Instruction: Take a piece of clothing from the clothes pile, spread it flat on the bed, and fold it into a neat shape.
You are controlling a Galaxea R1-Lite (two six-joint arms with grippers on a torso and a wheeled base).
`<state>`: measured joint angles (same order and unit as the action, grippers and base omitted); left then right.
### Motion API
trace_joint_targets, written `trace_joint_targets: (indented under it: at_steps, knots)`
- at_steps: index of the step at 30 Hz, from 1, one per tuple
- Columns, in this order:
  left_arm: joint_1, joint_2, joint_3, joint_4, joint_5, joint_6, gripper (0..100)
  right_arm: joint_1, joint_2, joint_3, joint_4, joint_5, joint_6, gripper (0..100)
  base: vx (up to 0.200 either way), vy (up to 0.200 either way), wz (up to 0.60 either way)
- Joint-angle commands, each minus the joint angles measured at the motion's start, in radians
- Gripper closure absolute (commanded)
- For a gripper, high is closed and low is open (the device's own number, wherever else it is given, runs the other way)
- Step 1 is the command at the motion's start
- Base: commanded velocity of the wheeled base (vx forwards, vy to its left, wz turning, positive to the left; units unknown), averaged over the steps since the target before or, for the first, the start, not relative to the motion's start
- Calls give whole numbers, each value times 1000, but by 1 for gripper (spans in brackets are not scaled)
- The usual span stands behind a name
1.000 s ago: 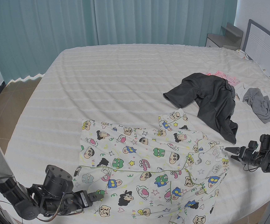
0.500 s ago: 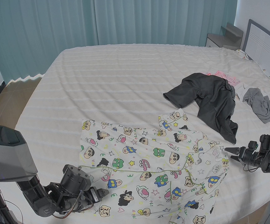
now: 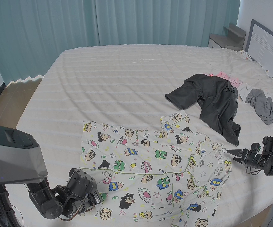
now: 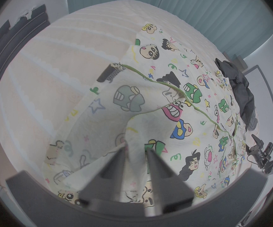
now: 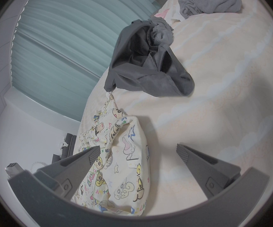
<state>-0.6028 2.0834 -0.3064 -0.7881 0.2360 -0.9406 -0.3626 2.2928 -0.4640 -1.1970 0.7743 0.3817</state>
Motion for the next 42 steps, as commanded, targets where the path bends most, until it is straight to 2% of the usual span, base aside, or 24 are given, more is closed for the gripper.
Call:
trace_joint_targets:
  at_steps: [1,11,17,21,24,32,42]
  knots:
    - [0,-22,13,1,22,0,100,1,11,10,-26,-1,0,0,0,0,0]
    - [29,-83,6,0,82,11,100,2,24,25,-70,0,3,0,0,0,0]
    - [116,-164,0,0,82,86,100,1,24,24,-75,0,13,0,0,0,0]
    - [175,-187,-8,-2,69,137,100,1,24,25,-76,0,14,0,0,0,0]
    - [215,-189,-19,-2,25,184,100,2,24,24,-76,0,14,0,0,0,0]
    - [288,-148,-83,0,-15,198,100,1,24,24,-78,0,14,0,0,0,0]
    - [324,-51,-99,-26,-17,210,100,1,24,24,-78,0,16,0,0,0,0]
